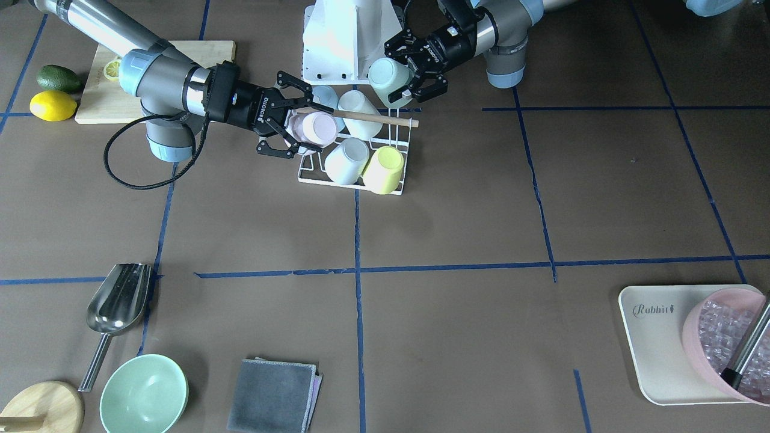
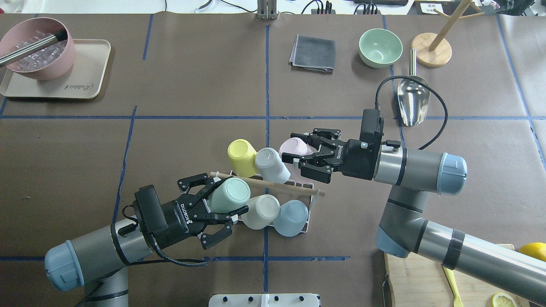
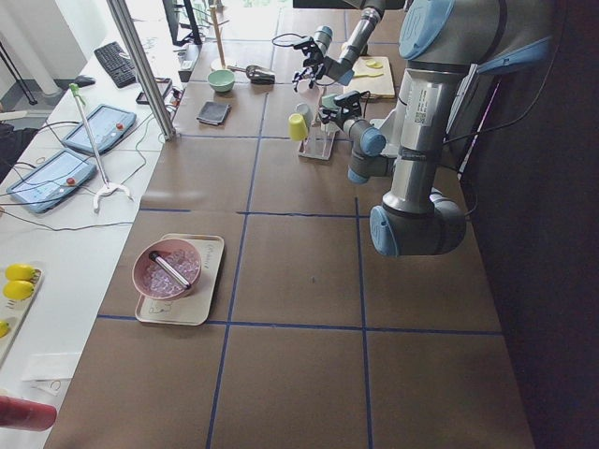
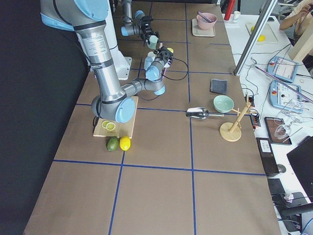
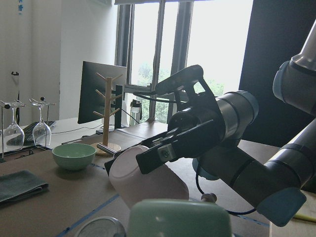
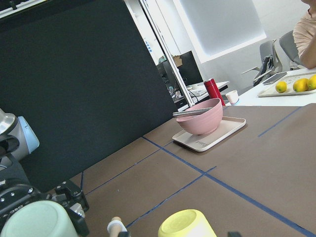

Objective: Place cup on cup holder

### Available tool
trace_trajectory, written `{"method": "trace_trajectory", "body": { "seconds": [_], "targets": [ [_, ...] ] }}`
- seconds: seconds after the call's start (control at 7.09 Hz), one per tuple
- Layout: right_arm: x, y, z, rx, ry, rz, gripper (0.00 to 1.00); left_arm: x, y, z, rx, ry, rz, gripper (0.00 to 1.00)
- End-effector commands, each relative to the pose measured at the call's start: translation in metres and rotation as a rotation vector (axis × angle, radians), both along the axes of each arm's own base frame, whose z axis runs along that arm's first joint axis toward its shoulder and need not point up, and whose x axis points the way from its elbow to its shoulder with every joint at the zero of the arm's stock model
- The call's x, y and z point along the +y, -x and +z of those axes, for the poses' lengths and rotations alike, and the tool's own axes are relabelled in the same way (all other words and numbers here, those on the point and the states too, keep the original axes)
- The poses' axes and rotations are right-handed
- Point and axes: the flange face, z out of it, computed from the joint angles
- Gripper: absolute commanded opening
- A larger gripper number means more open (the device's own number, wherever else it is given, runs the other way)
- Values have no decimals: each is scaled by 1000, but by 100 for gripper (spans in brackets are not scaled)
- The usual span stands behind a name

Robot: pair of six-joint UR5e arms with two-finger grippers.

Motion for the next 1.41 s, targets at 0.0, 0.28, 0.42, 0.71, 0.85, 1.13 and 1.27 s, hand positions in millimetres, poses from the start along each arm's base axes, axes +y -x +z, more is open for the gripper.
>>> {"method": "trace_trajectory", "body": {
  "seconds": [0.0,0.28,0.42,0.71,0.85,1.13,1.27],
  "targets": [
    [1,2,0,1,-4,-7,8,-1,0,1,-1,0,-2,6],
    [1,4,-2,6,-10,-17,99,-9,2,3,-7,1,-17,6],
    [1,4,-2,6,-10,-17,100,-10,1,5,-13,3,-20,7],
    [0,3,-1,7,-9,-16,100,-11,-4,11,-27,5,-19,7],
    [-3,1,0,8,-8,-12,100,-12,-7,15,-37,7,-19,7],
    [-6,-2,-2,6,-9,-4,100,-12,-9,17,-41,10,-18,13],
    [-11,-7,-4,6,-9,6,100,-13,-8,17,-43,8,-23,54]
  ]
}}
